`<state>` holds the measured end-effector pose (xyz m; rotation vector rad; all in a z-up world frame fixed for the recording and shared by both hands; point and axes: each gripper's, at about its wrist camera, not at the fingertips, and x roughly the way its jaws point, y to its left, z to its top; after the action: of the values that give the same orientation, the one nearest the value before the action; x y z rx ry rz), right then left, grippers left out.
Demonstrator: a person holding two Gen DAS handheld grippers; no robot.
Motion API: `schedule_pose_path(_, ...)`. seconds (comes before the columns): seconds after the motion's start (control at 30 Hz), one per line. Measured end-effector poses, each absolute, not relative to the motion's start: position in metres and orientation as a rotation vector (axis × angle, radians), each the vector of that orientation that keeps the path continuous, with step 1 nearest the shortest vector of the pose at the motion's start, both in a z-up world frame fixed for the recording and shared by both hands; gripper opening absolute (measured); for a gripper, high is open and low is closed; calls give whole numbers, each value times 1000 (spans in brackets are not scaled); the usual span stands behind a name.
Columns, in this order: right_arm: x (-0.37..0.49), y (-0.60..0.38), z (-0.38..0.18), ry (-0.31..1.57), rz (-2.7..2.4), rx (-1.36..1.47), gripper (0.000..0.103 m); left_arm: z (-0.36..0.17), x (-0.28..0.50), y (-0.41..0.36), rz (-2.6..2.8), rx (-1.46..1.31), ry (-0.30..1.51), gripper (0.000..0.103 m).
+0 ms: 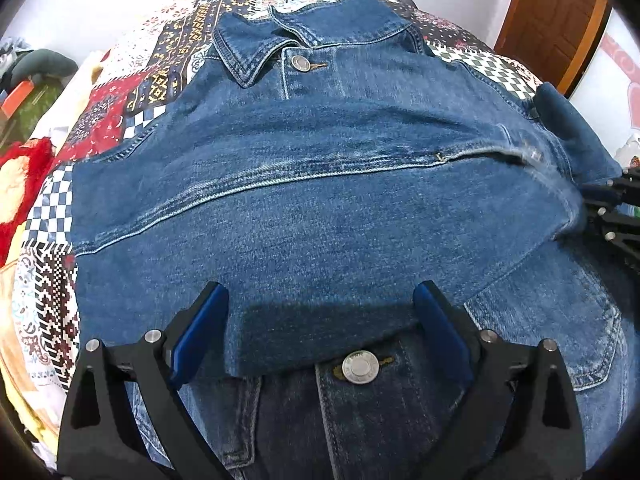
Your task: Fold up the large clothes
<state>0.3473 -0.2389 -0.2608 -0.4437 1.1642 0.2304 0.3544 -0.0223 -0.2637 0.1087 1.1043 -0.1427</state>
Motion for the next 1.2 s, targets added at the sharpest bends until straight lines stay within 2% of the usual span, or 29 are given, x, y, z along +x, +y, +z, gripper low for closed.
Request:
schedule_pose_path(0.07,344,-246,-275,1215,206,-482,8,-264,354,-23,-140,110,1106,96)
schedule_pose_path(0.17,330,-260,-269,1168,237,-450,8,-262,351,-23,-135,107,1108,95)
schedule_pose_path(0.3,314,-283,-241,1128,238,-349,8,-253,350,-27,-123,112,1125,95)
schedule_pose_path(0.47,312,-332,-211,1052,141,-254,8,-228,345,-38,-117,144,1059,95)
schedule_pose_path(0.67,333,-392,-268,1152,-79,-284,8,-195,345,-55,-166,104,994,95)
schedule_pose_path(0.73,325,-403,-266,1096,-38,-234,8,-188,349,-64,-178,120,980,95)
schedule_pose_path(1.0,308,-416,-267,1059,-90,-356,8,-181,371,-112,-247,204,971,95)
schedule_pose_path(1.2,302,-426,-265,1075,-59,-367,8,-216,394,-153,-309,270,1046,96)
